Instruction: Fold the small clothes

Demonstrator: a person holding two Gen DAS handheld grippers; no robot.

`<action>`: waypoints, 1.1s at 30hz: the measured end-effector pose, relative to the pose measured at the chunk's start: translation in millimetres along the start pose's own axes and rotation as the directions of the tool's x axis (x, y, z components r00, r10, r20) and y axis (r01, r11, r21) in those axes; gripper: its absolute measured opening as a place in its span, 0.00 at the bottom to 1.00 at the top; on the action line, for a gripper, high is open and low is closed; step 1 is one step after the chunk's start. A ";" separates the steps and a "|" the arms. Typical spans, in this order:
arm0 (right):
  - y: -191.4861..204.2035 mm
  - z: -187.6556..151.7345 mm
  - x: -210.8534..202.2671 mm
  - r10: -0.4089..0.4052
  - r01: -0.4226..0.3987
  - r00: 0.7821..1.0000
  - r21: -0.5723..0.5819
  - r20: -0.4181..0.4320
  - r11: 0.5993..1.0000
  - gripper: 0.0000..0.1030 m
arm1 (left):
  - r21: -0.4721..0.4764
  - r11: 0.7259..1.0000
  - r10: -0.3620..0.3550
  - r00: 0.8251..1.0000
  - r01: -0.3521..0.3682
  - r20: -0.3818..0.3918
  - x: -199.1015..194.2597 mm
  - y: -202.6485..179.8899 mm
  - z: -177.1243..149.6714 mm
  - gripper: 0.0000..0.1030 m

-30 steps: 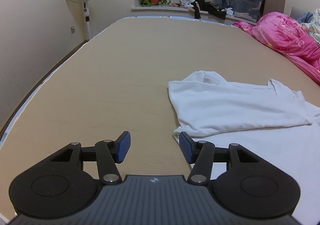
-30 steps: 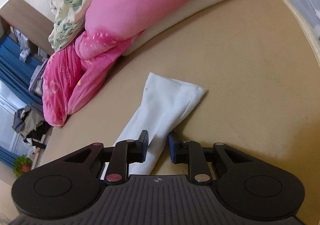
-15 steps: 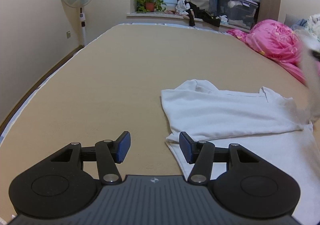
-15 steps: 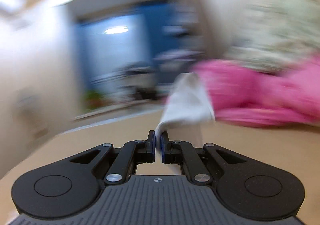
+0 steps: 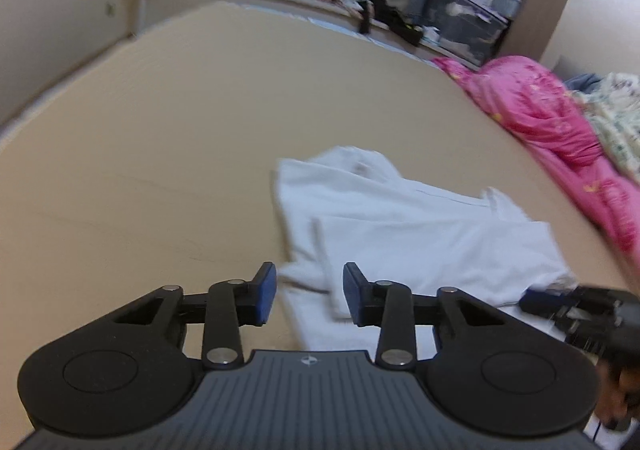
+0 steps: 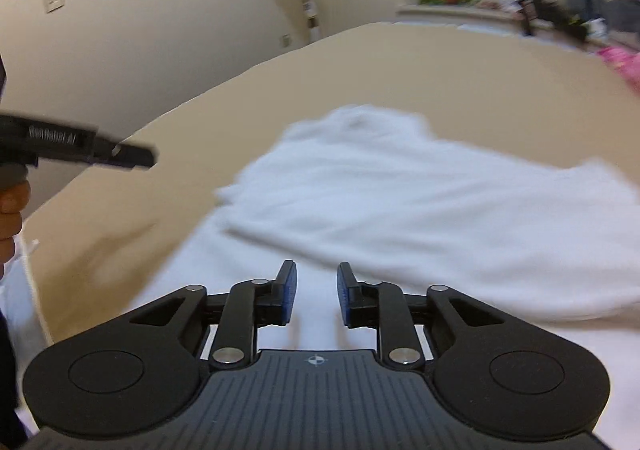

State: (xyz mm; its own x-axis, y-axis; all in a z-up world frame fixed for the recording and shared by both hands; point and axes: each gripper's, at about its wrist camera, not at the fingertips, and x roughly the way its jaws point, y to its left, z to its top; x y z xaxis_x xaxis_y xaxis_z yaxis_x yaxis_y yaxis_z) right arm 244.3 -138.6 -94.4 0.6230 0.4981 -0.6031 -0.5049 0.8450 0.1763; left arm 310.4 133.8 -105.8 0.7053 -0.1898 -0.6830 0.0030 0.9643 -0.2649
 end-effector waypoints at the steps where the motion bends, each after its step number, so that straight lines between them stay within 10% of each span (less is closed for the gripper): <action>1: -23.8 4.9 -11.7 -0.052 0.051 0.999 0.013 0.014 0.999 0.29 | -0.011 1.000 -0.026 0.999 0.026 -0.024 9.8 -2.0 1.6 0.39; 9: -161.5 -19.0 -31.4 -0.381 0.363 0.924 0.274 0.012 0.890 0.38 | -0.052 0.998 -0.047 0.989 0.040 -0.141 80.2 -10.3 3.0 0.39; 12: -192.1 -33.0 -14.0 -0.373 0.394 0.918 0.387 -0.132 0.834 0.36 | 0.047 0.999 0.019 0.985 -0.011 -0.171 89.8 -21.7 0.3 0.05; 14: -191.6 -31.8 -19.4 -0.358 0.385 0.923 0.387 -0.143 0.838 0.36 | 0.062 0.998 0.021 0.991 -0.013 -0.133 80.0 -23.1 5.0 0.03; 19: -179.1 -19.4 -33.8 -0.364 0.373 0.927 0.339 -0.093 0.864 0.36 | 0.074 0.997 0.009 0.997 -0.015 0.078 43.1 -25.9 26.7 0.02; 26: -187.0 -24.7 -29.5 -0.405 0.473 0.877 0.314 -0.260 0.823 0.38 | 0.034 0.996 0.083 0.996 -0.084 0.007 62.7 -9.8 29.1 0.14; 30: -181.2 -14.4 -48.7 -0.405 0.412 0.908 0.379 -0.103 0.829 0.38 | 0.058 0.998 0.002 0.999 -0.004 0.049 59.5 -21.2 26.2 0.21; 33: -187.5 -24.5 -25.9 -0.387 0.423 0.906 0.354 -0.170 0.834 0.37 | 0.165 0.983 0.103 0.990 -0.085 -0.100 96.2 -31.0 9.3 0.17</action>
State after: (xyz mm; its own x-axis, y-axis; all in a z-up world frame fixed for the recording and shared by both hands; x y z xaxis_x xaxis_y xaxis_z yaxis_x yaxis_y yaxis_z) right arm 308.2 -314.7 -130.9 0.6582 0.0914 -0.7473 0.0533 0.9844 0.1674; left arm 384.7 87.4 -156.9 0.6276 -0.1074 -0.7711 0.0600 0.9942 -0.0896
